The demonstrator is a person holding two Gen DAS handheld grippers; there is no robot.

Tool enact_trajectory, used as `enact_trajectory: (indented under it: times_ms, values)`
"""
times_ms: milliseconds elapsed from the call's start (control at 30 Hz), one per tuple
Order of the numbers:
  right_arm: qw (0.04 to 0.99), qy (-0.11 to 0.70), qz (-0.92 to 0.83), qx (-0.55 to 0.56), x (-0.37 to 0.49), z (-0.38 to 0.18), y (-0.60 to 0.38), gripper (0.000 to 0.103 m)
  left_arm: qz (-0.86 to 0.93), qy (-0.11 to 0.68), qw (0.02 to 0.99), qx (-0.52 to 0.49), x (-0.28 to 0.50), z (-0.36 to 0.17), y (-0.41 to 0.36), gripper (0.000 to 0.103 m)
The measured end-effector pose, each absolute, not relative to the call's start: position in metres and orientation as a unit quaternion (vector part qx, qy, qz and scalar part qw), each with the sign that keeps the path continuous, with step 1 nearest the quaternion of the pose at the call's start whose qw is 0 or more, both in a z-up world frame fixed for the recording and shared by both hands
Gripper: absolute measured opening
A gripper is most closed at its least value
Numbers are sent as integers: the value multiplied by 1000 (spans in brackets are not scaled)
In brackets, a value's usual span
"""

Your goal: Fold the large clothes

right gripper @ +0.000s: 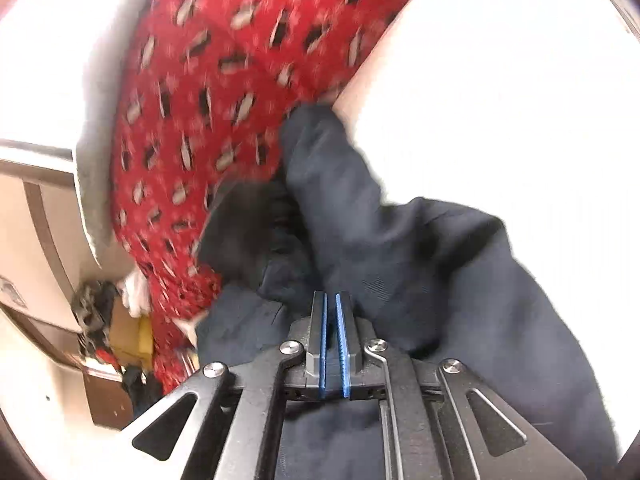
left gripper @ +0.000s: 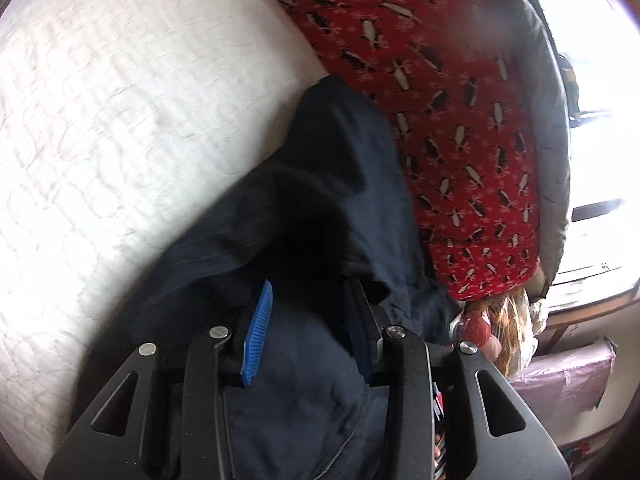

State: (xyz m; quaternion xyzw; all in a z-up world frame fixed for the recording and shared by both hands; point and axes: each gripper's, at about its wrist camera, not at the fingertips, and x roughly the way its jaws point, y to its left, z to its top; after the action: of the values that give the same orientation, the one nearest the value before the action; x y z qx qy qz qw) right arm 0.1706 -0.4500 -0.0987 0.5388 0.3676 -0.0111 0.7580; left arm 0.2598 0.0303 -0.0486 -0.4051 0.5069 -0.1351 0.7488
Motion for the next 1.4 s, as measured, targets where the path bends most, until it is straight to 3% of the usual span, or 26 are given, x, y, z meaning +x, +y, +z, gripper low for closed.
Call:
enact_trajectory:
  times_ms: [33,67,100,167,267,333,367,400,433,467,633,767,867,1000,1100,1167,1233,1267,1400]
  values:
    - [765,362,-6,533,167,-95,-452,11,-137,507,749,-403,262,-47,27,34]
    - [776,355,1,521,165,-87,-451,23,-139,508,748,-405,266,-47,23,34]
    - [786,353,5,508,168,-81,-449,48,-142,509,744,-409,268,-47,20,35]
    - [805,358,2,474,181,-72,-443,73,-142,510,737,-420,275,-51,17,38]
    - [811,386,-57,436,204,-73,-442,73,-124,510,731,-435,287,-58,17,39]
    - [781,400,-63,476,220,-88,-444,73,-109,511,733,-435,291,-62,20,38]
    - [772,400,-56,491,228,-92,-445,70,-99,511,741,-424,298,-60,21,32]
    - [773,395,-44,494,234,-92,-446,44,-95,509,750,-411,301,-57,22,10]
    - [779,390,-30,490,239,-89,-446,22,-95,509,755,-402,302,-54,23,8]
    - [788,390,-10,476,245,-81,-447,15,-97,504,763,-394,302,-48,24,8]
    - [826,336,23,452,222,-55,-456,15,-78,519,782,-337,295,-53,24,9]
    - [764,429,-24,481,218,-118,-471,7,-90,530,755,-376,278,-68,39,10]
    - [750,412,-14,516,204,-116,-480,13,-102,516,759,-384,260,-52,51,10]
    - [819,358,-44,447,176,-64,-473,18,-110,485,784,-372,253,-27,53,12]
    - [842,346,-22,412,178,-51,-460,23,-95,505,789,-338,272,-36,36,14]
    - [822,405,6,400,195,-73,-446,30,-78,541,783,-297,285,-54,22,14]
    - [777,499,-6,383,208,-113,-435,25,-71,581,760,-283,289,-75,15,13]
    - [777,497,-3,387,206,-119,-435,15,-75,572,761,-297,283,-74,18,13]
    - [760,506,2,408,187,-107,-441,19,-107,598,744,-279,257,-68,18,14]
